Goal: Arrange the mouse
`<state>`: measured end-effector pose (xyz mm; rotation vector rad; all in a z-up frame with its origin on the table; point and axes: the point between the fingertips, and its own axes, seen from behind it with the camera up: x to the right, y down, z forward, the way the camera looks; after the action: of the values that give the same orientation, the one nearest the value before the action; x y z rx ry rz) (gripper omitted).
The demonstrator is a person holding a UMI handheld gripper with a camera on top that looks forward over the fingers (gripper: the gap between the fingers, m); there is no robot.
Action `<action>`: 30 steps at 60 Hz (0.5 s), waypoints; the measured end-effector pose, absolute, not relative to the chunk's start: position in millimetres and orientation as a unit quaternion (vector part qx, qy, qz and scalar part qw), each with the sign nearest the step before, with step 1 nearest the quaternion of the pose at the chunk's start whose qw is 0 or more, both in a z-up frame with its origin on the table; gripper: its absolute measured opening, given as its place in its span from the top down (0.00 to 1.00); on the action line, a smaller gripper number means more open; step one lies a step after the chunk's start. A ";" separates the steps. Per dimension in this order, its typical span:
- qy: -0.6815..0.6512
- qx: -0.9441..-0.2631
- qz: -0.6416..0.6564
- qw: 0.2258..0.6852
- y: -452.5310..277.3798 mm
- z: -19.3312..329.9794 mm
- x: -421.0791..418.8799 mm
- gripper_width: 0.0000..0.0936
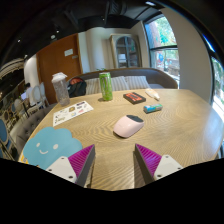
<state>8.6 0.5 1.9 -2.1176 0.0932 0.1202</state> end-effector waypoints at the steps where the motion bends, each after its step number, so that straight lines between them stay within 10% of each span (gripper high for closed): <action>1: 0.040 -0.872 0.047 0.486 5.5 0.6 14.1 0.12; 30: 0.052 -0.885 0.018 0.462 113.9 -7.5 48.6 0.16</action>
<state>48.6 113.9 -7.5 -2.1778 0.1275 0.0433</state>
